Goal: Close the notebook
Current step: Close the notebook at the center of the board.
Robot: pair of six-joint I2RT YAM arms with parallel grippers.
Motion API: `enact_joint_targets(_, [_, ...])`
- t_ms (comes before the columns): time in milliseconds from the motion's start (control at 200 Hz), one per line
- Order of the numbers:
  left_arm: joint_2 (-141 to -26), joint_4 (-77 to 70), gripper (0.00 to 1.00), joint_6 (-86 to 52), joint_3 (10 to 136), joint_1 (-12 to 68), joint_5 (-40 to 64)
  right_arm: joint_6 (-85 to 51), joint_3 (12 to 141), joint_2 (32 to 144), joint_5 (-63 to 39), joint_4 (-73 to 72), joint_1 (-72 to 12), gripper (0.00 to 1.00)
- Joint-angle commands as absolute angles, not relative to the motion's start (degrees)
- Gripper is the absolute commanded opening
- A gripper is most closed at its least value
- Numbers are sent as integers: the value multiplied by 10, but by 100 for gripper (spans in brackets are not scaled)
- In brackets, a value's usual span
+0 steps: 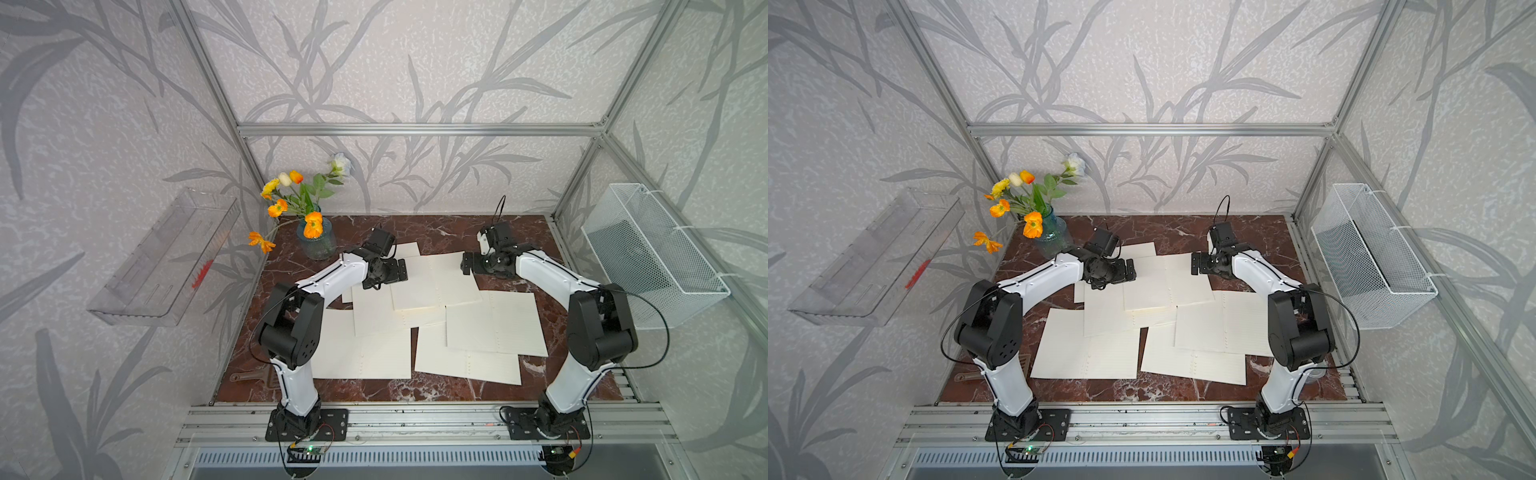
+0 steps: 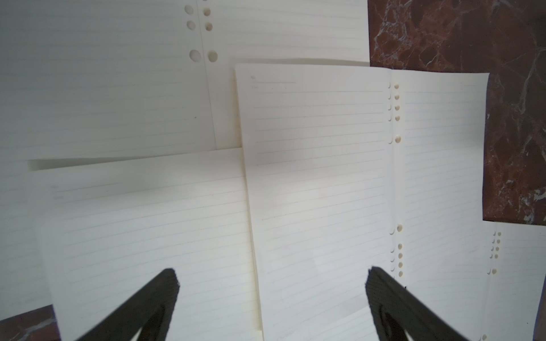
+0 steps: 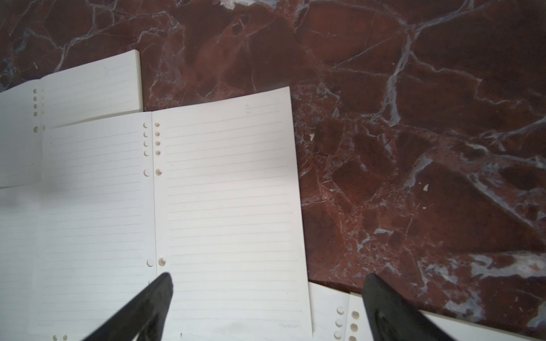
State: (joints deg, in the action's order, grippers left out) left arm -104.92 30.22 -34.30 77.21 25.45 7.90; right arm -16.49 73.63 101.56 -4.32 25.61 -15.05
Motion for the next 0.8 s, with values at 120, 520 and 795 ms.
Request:
enact_joint_targets(120, [-1064,288,93,-365,765,257,135,-167,730,1038,-51,272,-152,99])
enact_joint_targets(520, [-1087,274,85,-381,750,261,171,-172,727,1057,-56,272,-153,93])
enact_joint_targets(795, [-1100,276,82,-387,747,262,171,-174,728,1075,-62,273,-152,86])
